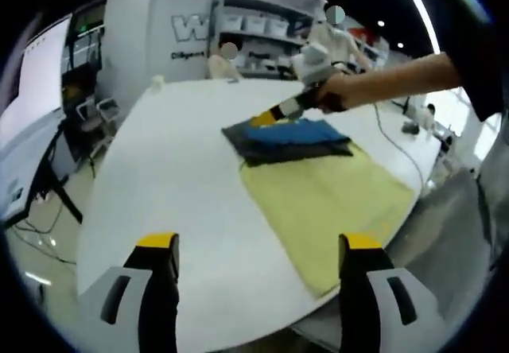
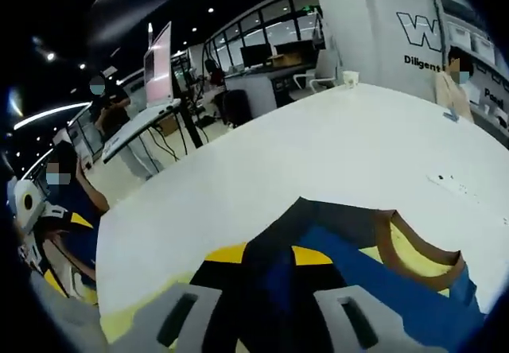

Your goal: Fold the garment on the visible template until the final outline fits inside the template.

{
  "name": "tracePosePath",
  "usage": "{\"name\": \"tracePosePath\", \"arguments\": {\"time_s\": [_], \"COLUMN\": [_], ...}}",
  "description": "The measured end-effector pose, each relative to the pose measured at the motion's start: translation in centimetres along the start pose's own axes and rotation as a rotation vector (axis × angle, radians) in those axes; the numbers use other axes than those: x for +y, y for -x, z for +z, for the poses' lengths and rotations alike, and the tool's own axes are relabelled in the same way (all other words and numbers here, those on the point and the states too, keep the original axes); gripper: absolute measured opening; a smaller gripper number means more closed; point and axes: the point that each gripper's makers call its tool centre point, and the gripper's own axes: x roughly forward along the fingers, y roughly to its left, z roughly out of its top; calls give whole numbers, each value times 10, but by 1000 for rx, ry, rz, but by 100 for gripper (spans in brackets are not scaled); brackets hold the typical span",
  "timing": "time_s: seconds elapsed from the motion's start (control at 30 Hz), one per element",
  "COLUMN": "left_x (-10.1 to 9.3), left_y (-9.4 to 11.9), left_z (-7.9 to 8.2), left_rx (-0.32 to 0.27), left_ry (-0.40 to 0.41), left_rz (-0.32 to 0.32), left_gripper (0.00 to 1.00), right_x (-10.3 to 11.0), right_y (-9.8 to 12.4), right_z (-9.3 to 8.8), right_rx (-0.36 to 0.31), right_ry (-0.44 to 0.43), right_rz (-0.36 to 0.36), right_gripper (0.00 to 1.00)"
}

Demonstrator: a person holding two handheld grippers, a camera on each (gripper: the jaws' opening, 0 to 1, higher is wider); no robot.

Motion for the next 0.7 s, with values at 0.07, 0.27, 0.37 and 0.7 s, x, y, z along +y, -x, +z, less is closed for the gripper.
{"name": "tracePosePath", "arguments": {"time_s": [0.07, 0.27, 0.37, 0.7], "left_x": [-1, -15, -20, -43], "left_y": [-1, -12, -18, -39], "left_z": [-1, 3, 1, -25], "left_rx": [9, -2, 17, 132], "left_ry": [11, 41, 41, 58], "left_rz": [-1, -43, -64, -142], "left_gripper": [76, 75, 70, 69], "right_x": [-4, -26, -34, -99], "right_y": [10, 45, 61, 161], "right_z": [-4, -7, -12, -86], "right_rx": [1, -35, -39, -32], "right_ry": [3, 16, 27, -114], "right_rz": [-3, -32, -40, -185], "right_gripper": [20, 27, 29, 28]}}
